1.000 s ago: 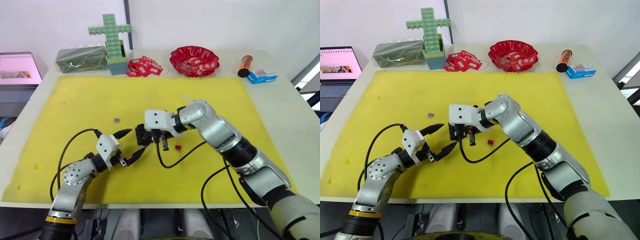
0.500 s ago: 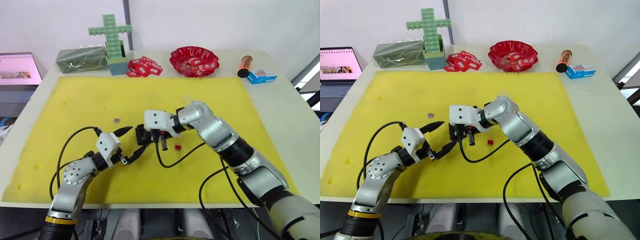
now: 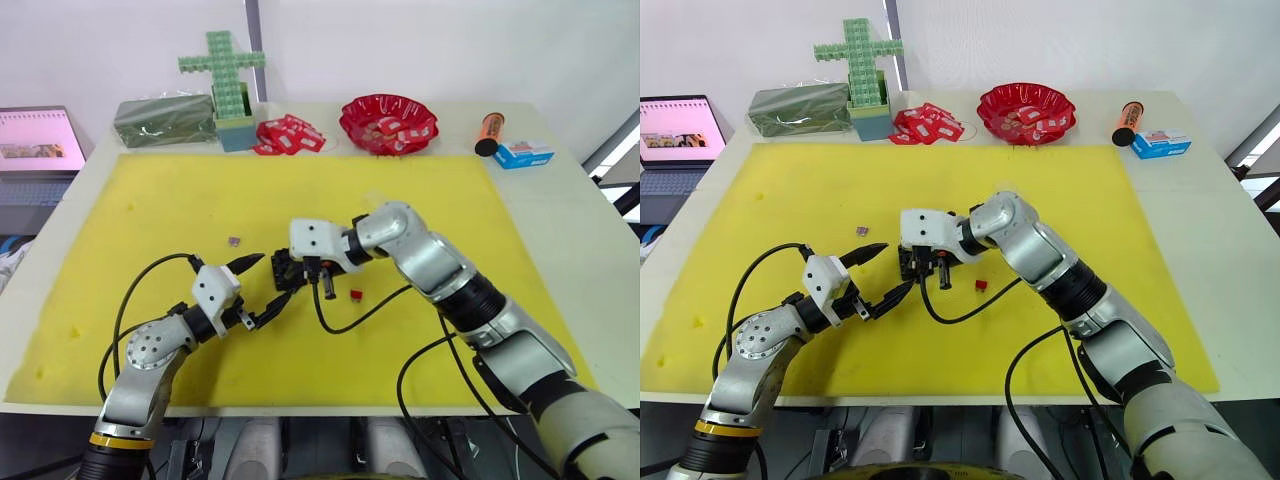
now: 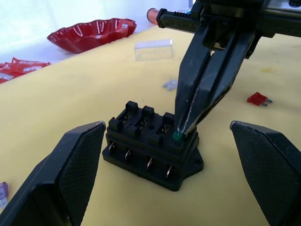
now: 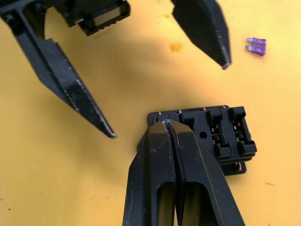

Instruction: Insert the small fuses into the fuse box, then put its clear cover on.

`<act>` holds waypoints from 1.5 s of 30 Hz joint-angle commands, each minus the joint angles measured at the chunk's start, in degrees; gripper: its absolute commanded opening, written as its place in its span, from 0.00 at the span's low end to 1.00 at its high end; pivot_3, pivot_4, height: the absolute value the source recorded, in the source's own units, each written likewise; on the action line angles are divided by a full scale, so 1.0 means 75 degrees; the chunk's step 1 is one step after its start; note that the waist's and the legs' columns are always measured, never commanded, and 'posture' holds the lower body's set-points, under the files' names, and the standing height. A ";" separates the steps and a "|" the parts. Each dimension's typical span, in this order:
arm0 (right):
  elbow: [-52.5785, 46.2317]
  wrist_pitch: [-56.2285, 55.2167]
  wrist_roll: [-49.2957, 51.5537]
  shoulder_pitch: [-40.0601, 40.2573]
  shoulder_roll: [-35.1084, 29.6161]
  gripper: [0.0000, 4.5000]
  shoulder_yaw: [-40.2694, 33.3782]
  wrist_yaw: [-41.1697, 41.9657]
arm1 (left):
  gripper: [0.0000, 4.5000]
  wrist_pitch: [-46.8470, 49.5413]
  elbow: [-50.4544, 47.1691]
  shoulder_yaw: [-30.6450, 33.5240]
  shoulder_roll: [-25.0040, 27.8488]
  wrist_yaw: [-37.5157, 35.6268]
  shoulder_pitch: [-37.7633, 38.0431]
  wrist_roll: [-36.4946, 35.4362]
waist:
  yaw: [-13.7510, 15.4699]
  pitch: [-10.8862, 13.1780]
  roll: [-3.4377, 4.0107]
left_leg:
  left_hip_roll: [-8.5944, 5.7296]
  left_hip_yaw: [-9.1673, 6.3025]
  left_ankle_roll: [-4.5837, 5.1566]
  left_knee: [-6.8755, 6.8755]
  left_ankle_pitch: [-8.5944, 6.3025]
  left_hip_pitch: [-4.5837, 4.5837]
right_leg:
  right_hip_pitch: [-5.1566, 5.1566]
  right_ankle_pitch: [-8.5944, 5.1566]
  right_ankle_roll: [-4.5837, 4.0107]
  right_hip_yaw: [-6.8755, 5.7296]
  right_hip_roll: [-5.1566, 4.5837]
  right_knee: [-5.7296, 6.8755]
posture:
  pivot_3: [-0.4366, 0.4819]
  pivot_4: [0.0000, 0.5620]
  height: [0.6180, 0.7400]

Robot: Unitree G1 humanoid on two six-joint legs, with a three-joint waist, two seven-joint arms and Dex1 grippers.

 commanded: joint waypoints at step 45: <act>-0.2179 -0.0297 0.2231 0.5536 -0.2197 0.99 -0.5992 -0.3247 | 1.00 0.0483 0.3742 0.3219 0.3238 -0.1317 -0.1388 -0.0742 | 0.0049 0.0007 -0.0009 | 0.0021 0.0041 -0.0002 -0.0013 -0.0002 -0.0010 | -0.0014 -0.0007 -0.0012 0.0010 -0.0012 -0.0027 | 0.48 0.27 1.00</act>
